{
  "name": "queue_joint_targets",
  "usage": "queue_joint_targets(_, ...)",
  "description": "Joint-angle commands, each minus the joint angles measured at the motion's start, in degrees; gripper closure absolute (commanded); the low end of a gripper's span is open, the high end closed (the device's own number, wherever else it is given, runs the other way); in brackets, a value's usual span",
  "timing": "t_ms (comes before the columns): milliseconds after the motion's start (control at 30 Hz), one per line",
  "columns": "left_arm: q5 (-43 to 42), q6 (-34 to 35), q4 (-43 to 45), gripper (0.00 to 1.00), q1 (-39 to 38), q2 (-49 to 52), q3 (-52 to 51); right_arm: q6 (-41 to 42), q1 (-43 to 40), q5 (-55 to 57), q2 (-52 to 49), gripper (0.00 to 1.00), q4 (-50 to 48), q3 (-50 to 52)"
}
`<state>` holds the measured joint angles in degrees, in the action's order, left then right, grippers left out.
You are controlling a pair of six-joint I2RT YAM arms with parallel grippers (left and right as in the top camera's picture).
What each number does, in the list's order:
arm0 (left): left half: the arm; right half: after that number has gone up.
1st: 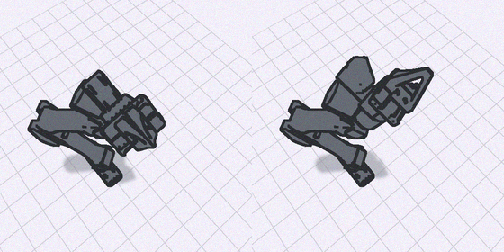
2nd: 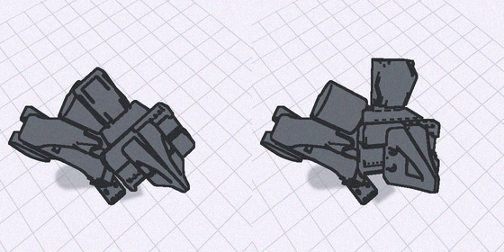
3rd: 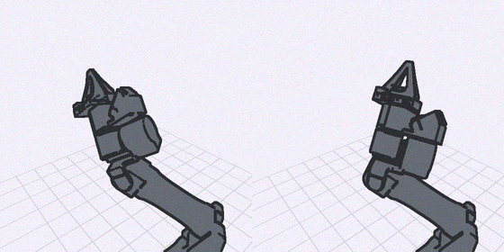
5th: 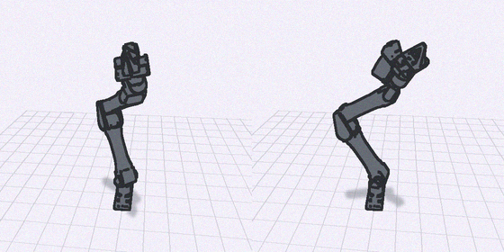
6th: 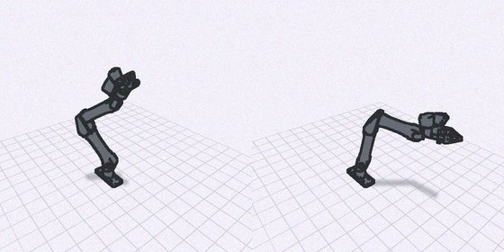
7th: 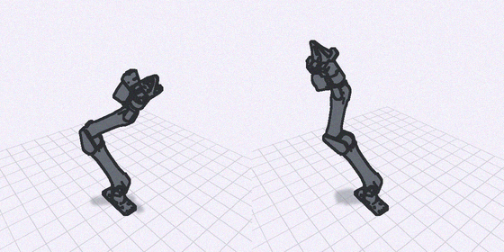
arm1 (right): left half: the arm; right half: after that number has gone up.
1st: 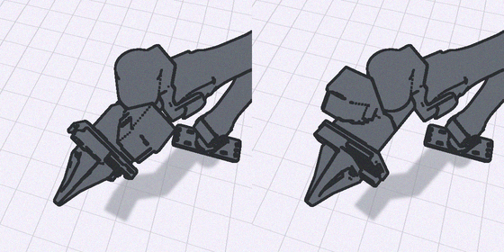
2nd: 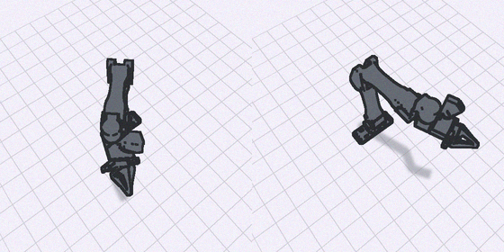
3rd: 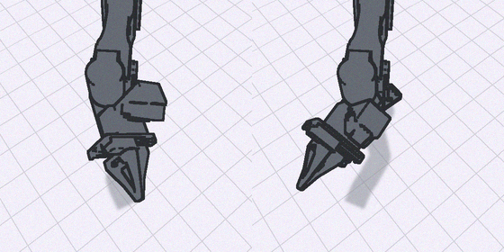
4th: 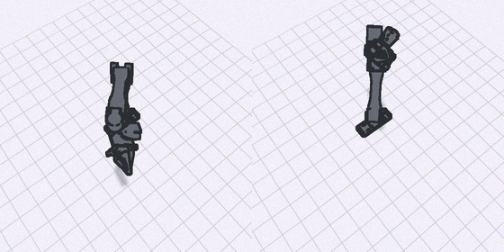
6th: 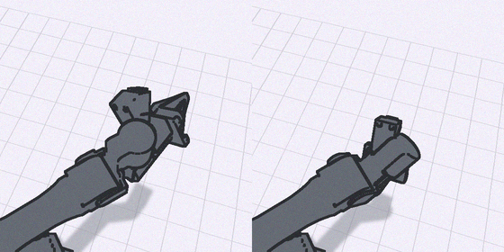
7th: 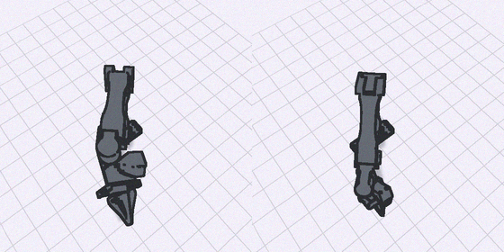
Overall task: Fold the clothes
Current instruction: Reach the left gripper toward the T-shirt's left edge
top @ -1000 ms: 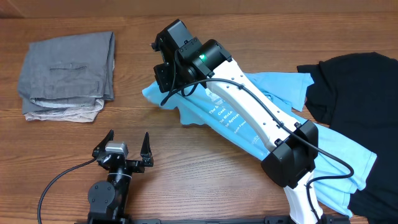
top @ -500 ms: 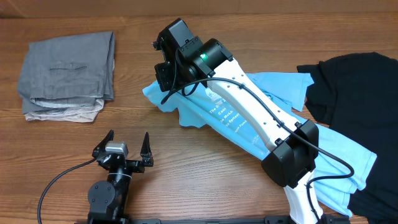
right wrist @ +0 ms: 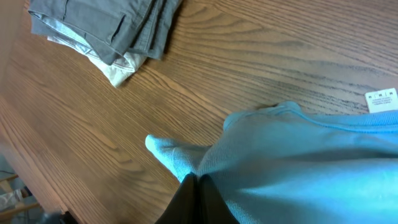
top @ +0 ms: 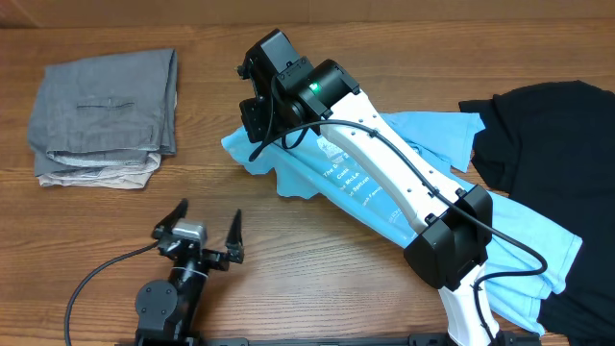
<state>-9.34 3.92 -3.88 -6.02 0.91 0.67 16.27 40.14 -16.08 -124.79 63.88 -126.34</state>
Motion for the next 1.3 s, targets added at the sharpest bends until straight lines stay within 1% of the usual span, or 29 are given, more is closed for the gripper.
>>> queue_joint_targets(0, -8.22, -2.27, -2.29, 0.00, -0.37, 1.84, 3.02, 0.07, 0.28, -0.68, 0.48, 0.96, -0.39, -1.49)
queue_joint_targets(67, -6.73, -3.69, -6.82, 0.00, -0.37, 4.70, 7.85, 0.07, 0.28, -0.68, 0.48, 0.96, -0.28, -1.49)
queue_joint_targets(167, -3.43, -7.76, -13.97, 0.00, -0.37, 12.17, 18.18, 0.26, -0.17, -0.70, 0.48, 0.96, -0.20, -1.51)
queue_joint_targets(233, -1.25, -8.70, -20.79, 0.00, -0.35, 20.17, 27.89, 0.33, -0.74, -1.18, 0.48, 0.96, -0.11, -1.51)
queue_joint_targets(300, -0.76, -8.70, -26.27, 0.00, -0.35, 27.45, 35.45, 0.33, -1.38, -2.45, 0.48, 0.96, -0.09, -1.51)
queue_joint_targets(433, -1.49, -8.63, -37.09, 0.00, -0.33, 44.83, 49.53, 0.33, -3.80, -7.26, 0.48, 0.96, -0.09, -1.51)
queue_joint_targets(467, -2.12, -8.66, -38.69, 0.00, -0.33, 47.76, 51.58, 0.31, -4.46, -8.26, 0.48, 0.96, -0.07, -1.51)
queue_joint_targets(567, -6.80, -8.79, -43.85, 0.00, -0.33, 59.58, 59.06, 0.31, -6.54, -11.50, 0.48, 0.96, 0.07, -1.51)
queue_joint_targets(667, -8.09, -9.09, -44.02, 0.00, -0.33, 68.81, 62.75, 0.28, -7.78, -12.39, 0.48, 0.96, 0.28, -1.51)
queue_joint_targets(733, -10.25, -9.25, -42.27, 0.00, -0.28, 73.64, 63.04, 0.28, -8.44, -12.37, 0.48, 0.96, 0.59, -1.51)
queue_joint_targets(867, -14.23, -12.17, -38.66, 0.00, -0.11, 82.23, 63.01, 0.04, -9.05, -12.31, 0.48, 0.96, 1.07, -1.51)
queue_joint_targets(1067, -21.86, -17.27, -30.91, 0.07, 2.01, 88.19, 62.79, 0.07, -9.09, -12.59, 0.48, 0.96, 1.20, -1.51)
queue_joint_targets(1133, -22.14, -19.17, -29.68, 0.10, 2.60, 89.33, 62.71, 0.07, -9.09, -12.83, 0.48, 0.96, 1.42, -1.51)
queue_joint_targets(1267, -22.32, -22.99, -27.80, 0.10, 3.89, 92.06, 62.71, 0.04, -9.11, -14.03, 0.48, 0.95, 2.03, -1.51)
